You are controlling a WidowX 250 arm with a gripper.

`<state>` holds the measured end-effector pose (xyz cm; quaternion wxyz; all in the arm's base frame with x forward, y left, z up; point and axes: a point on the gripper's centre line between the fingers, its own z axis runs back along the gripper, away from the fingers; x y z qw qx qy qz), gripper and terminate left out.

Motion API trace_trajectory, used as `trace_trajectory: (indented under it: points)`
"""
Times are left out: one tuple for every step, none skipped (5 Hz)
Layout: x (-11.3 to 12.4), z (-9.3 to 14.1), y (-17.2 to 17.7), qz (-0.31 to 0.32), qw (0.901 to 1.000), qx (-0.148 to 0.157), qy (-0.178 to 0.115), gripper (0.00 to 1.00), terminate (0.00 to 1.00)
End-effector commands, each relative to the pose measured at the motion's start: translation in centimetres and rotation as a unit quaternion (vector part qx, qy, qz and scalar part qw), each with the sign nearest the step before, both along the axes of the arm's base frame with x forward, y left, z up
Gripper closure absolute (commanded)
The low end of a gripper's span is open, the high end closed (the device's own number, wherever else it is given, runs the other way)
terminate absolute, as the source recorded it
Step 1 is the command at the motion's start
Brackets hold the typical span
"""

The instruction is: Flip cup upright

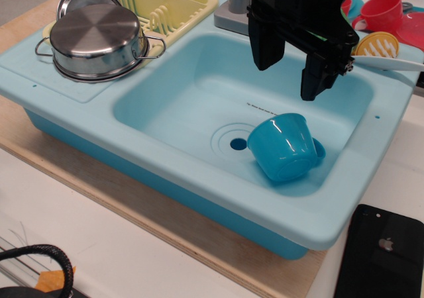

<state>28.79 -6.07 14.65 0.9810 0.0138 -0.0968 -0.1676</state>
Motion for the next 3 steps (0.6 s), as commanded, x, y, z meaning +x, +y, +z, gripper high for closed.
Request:
trace_trajectory:
  points:
    - [0.0, 0.0, 0.0, 0.0, 1.0, 0.0, 0.0, 0.0, 0.0]
    - [-0.15, -0.34, -0.19, -0.001, 0.9989, -0.037, 0.028, 0.0, 0.0]
    - [-0.15, -0.8, -0.12, 0.007, 0.9954, -0.057, 0.076, 0.0, 0.0]
